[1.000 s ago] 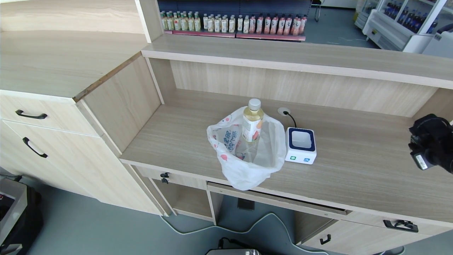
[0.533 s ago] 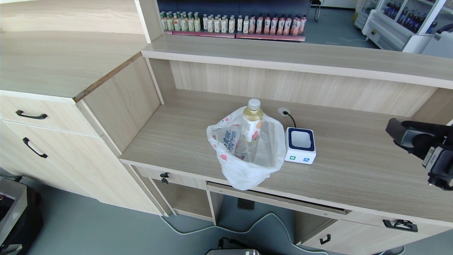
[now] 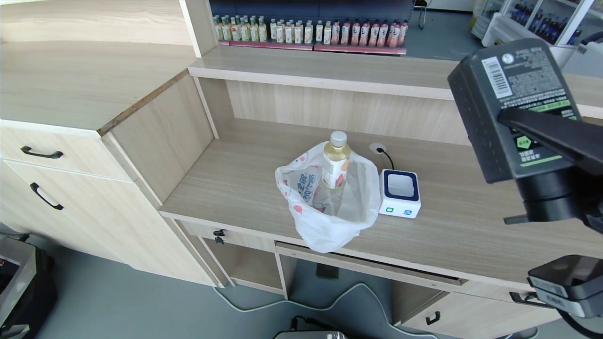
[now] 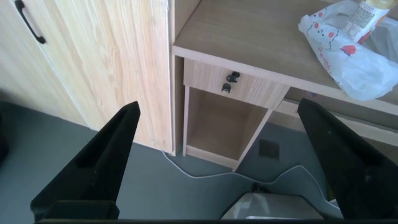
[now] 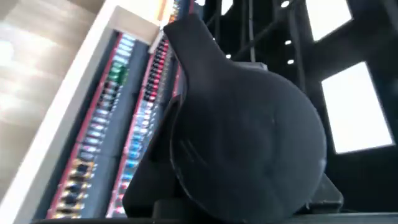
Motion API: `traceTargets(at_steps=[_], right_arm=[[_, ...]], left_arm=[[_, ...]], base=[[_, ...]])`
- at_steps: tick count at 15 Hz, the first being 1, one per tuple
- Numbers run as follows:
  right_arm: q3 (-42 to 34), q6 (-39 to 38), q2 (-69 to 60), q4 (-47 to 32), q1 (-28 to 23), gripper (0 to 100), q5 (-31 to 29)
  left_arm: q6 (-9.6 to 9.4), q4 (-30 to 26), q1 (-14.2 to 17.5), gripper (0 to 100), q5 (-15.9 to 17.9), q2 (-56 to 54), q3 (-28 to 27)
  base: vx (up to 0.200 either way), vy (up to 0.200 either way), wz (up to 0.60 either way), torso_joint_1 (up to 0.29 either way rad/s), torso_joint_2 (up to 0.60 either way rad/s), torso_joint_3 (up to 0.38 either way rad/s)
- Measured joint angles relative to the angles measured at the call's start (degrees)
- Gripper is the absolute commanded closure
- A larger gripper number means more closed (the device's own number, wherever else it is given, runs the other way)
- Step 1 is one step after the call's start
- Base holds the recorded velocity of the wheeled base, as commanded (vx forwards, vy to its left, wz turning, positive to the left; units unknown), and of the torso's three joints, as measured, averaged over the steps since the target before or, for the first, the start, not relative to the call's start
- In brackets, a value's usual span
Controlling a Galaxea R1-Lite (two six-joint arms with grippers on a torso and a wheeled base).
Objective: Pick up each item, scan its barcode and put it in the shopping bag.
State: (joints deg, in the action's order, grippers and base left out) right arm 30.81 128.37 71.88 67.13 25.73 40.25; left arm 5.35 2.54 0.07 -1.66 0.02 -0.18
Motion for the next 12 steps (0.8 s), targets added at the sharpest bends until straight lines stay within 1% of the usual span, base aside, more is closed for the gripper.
traceTargets(at_steps=[1, 2, 3, 5, 8, 12], right_arm=[[-0.41, 1.38, 1.9, 5.8, 4.63, 100, 0.91], [-0.82, 2.33, 3.95, 9.86, 8.33, 100, 1.82], [-1.1, 2.93, 5.72, 11.56, 11.17, 100, 2.79], [-2.15, 3.25, 7.45, 11.45, 14.45, 100, 5.12], [-3.46, 4.38, 7.8, 10.59, 16.32, 100, 6.25], [-3.63, 4.46, 6.29, 6.35, 16.59, 100, 8.72]], left_arm=[[-0.02, 0.0, 0.0, 0, 0.02, 0.0, 0.0], [-0.02, 0.0, -0.02, 0, 0.0, 0.0, 0.0], [-0.02, 0.0, -0.02, 0, 0.02, 0.0, 0.0], [0.0, 0.0, 0.02, 0, 0.02, 0.0, 0.0], [0.0, 0.0, 0.0, 0, 0.0, 0.0, 0.0], [0.0, 0.0, 0.02, 0, 0.0, 0.0, 0.0]], base=[[0.0, 0.0, 0.0, 0.0, 0.0, 0.0], [0.0, 0.0, 0.0, 0.0, 0.0, 0.0], [0.0, 0.0, 0.0, 0.0, 0.0, 0.0], [0.0, 0.0, 0.0, 0.0, 0.0, 0.0], [0.0, 0.0, 0.0, 0.0, 0.0, 0.0], [0.0, 0.0, 0.0, 0.0, 0.0, 0.0]])
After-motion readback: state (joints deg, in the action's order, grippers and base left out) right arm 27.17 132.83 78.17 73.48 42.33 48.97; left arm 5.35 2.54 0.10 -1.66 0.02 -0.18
